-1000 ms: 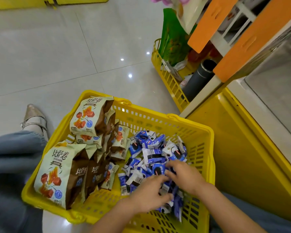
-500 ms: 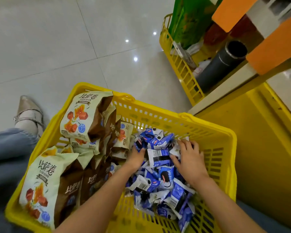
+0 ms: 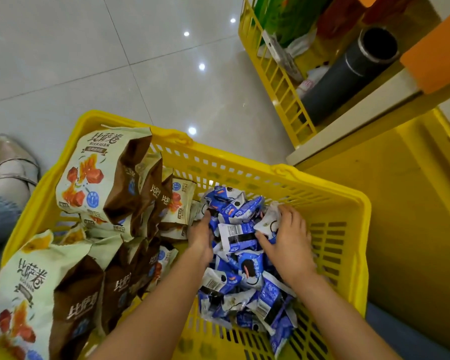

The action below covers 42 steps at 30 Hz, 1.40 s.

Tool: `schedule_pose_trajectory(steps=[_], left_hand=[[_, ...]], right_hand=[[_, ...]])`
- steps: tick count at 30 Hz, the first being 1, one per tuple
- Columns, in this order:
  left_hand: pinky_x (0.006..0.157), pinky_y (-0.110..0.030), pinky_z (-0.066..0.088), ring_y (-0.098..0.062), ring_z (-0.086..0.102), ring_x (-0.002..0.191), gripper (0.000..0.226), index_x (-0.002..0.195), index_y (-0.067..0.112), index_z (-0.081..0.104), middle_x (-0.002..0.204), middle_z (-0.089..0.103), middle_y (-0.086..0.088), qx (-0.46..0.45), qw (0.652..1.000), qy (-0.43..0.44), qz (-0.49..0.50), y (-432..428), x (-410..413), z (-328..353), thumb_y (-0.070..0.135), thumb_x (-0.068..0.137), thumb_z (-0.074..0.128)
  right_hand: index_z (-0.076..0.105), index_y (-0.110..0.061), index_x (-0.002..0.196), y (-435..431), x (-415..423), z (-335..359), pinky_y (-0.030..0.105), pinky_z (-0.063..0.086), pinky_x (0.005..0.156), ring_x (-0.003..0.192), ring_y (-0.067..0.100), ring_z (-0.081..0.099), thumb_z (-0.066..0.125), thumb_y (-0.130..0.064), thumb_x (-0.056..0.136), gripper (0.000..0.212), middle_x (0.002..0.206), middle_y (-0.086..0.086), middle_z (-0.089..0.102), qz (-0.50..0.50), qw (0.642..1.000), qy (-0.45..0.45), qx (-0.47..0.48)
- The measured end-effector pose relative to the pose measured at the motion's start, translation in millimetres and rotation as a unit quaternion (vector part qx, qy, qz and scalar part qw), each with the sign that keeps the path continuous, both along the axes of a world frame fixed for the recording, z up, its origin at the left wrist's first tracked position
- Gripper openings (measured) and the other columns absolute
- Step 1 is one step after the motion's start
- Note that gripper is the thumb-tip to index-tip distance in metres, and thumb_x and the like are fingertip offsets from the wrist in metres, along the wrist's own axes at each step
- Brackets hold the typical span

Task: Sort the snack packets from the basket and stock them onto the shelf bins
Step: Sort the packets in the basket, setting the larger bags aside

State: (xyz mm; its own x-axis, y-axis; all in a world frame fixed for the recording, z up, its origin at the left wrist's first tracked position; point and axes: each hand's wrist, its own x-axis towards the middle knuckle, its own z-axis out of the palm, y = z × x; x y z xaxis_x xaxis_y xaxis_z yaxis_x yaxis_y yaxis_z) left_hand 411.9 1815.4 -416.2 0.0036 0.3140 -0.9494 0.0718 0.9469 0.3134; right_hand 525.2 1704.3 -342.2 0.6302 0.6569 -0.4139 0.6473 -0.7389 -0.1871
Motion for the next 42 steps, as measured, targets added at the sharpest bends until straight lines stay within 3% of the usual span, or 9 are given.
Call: schedule_pose_trajectory(steps=[2,4,11,16,20,24,31,38,42], left_hand=[[0.040,-0.019,0.042,-0.009,0.049,0.038,0.030,0.075,0.007,0.057,0.044,0.055,-0.001,-0.005,1.000,-0.019,-0.003,0,0,7,0.030,0.094,0.054],[0.075,-0.039,0.056,-0.027,0.067,0.082,0.031,0.105,0.001,0.060,0.089,0.070,-0.016,-0.002,0.999,-0.034,-0.030,-1,-1,15,0.029,0.095,0.052],[0.101,-0.044,0.041,-0.030,0.046,0.122,0.046,0.135,0.008,0.037,0.134,0.047,-0.011,0.168,0.950,0.057,-0.256,-18,-29,42,0.022,0.094,0.051],[0.092,-0.029,0.043,-0.018,0.052,0.112,0.033,0.123,0.014,0.048,0.118,0.054,0.001,0.374,0.821,-0.015,-0.430,-49,-43,75,0.022,0.092,0.056],[0.074,-0.027,0.045,-0.016,0.054,0.097,0.042,0.126,0.021,0.038,0.103,0.052,0.007,0.343,0.727,-0.059,-0.592,-67,-41,92,0.027,0.090,0.060],[0.103,-0.036,0.032,-0.021,0.035,0.122,0.050,0.130,0.020,0.041,0.129,0.043,-0.004,0.369,0.545,-0.063,-0.750,-68,-53,90,0.027,0.086,0.064],[0.103,-0.027,0.032,-0.021,0.035,0.132,0.063,0.140,0.014,0.031,0.144,0.034,-0.005,0.275,0.666,0.001,-0.694,-45,-85,75,0.022,0.087,0.064],[0.063,-0.024,0.040,-0.017,0.053,0.081,0.020,0.111,0.020,0.051,0.105,0.056,-0.008,0.311,0.694,-0.008,-0.649,-38,-83,78,0.019,0.091,0.058],[0.062,-0.024,0.036,-0.014,0.049,0.077,0.016,0.102,0.017,0.050,0.101,0.057,-0.012,0.308,0.710,-0.075,-0.629,-51,-83,84,0.022,0.091,0.059]], right_hand=[[0.014,-0.012,0.146,-1,3,1,0.035,0.022,0.114,0.139,0.021,0.021,0.053,-0.051,0.088,0.080,0.149,0.005,0.024,0.005,1.000,0.007,0.000],[0.013,-0.011,0.147,-2,6,2,0.034,0.022,0.115,0.139,0.021,0.020,0.056,-0.050,0.086,0.083,0.150,0.005,0.023,0.011,1.000,0.015,-0.003],[0.031,-0.014,0.143,-5,14,18,0.030,0.031,0.108,0.133,0.021,0.035,0.070,-0.041,0.079,0.081,0.145,0.005,0.039,-0.014,0.997,0.070,0.024],[0.032,-0.015,0.143,-20,7,31,0.030,0.034,0.106,0.129,0.020,0.042,0.064,-0.029,0.087,0.065,0.142,0.005,0.043,0.007,0.995,0.098,0.035],[0.030,-0.012,0.143,-32,-6,37,0.036,0.029,0.113,0.135,0.023,0.036,0.046,-0.013,0.097,0.049,0.150,0.008,0.032,-0.001,0.998,0.063,0.028],[0.038,-0.015,0.138,-41,-21,47,0.025,0.030,0.109,0.129,0.015,0.040,0.038,-0.019,0.100,0.038,0.142,0.001,0.039,0.085,0.990,0.049,0.101],[0.044,-0.021,0.135,-53,-64,47,0.027,0.039,0.093,0.113,0.012,0.051,0.043,-0.044,0.096,0.045,0.137,-0.005,0.044,0.244,0.953,0.178,-0.018],[0.061,-0.018,0.114,-56,-70,49,0.030,0.046,0.082,0.097,0.019,0.060,0.054,-0.036,0.092,0.029,0.109,0.004,0.064,0.222,0.952,0.209,-0.033],[0.062,-0.022,0.097,-58,-65,57,0.025,0.045,0.067,0.077,0.013,0.061,0.055,-0.045,0.089,0.025,0.087,-0.004,0.066,0.215,0.965,0.148,-0.015]])
